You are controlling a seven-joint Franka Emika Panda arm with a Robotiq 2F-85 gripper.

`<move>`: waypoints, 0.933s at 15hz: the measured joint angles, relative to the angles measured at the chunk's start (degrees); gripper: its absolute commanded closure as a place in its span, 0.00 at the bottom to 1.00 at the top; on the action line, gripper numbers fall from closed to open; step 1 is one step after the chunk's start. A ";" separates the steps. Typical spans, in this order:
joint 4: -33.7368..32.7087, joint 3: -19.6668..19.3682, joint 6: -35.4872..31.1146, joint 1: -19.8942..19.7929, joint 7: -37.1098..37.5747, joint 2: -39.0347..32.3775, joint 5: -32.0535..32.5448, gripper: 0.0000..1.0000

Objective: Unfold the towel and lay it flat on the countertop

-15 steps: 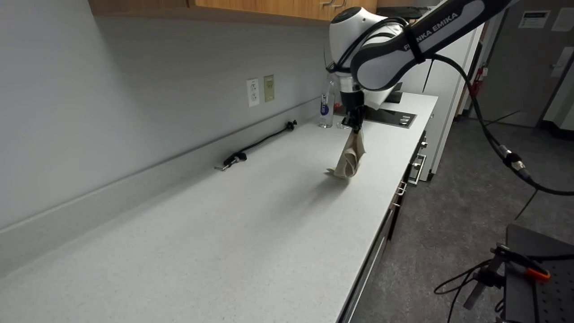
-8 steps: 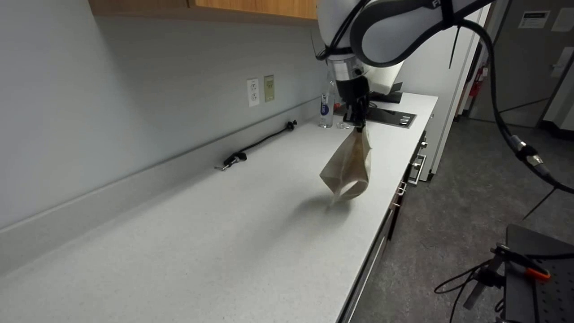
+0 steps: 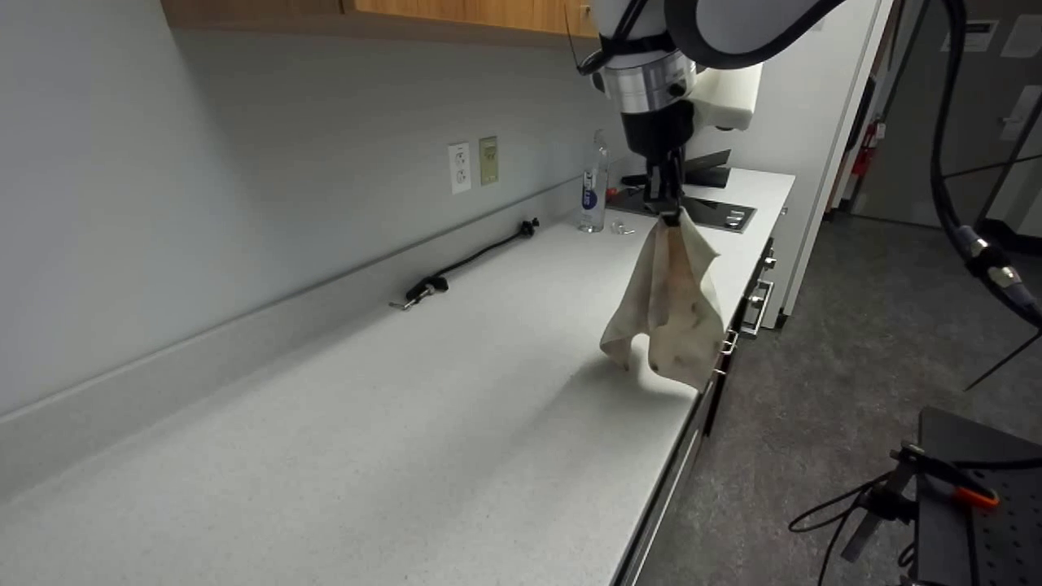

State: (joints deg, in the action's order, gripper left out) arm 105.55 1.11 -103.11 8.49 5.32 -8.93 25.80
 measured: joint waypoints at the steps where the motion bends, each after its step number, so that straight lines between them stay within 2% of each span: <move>1: 0.05 0.16 0.00 0.00 -0.04 0.57 -0.17 0.99; 14: 0.01 7.61 -0.29 1.25 -0.04 1.39 -5.50 0.99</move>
State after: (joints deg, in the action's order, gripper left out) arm 105.55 8.72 -103.40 9.73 5.29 -7.55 20.30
